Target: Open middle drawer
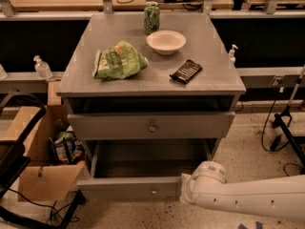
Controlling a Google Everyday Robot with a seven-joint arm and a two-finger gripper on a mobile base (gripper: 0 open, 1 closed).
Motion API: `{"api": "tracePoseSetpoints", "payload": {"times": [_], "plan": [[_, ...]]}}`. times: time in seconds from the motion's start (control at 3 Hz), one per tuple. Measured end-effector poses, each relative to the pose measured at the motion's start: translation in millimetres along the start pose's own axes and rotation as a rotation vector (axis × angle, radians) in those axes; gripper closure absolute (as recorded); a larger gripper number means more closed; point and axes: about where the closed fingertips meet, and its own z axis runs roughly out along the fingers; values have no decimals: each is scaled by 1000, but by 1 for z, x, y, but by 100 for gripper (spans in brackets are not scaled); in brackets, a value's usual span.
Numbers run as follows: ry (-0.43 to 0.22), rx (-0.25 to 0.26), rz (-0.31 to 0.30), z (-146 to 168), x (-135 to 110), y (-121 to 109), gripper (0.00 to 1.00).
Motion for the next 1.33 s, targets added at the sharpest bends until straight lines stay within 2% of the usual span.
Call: {"api": "tracePoseSetpoints", "payload": {"times": [0.33, 0.67, 1.0, 1.33], "plan": [[35, -35, 10, -7, 1, 13, 87], [35, -35, 10, -11, 1, 12, 100], [35, -35, 10, -11, 1, 12, 100], [42, -97, 39, -13, -1, 43, 100]]}}
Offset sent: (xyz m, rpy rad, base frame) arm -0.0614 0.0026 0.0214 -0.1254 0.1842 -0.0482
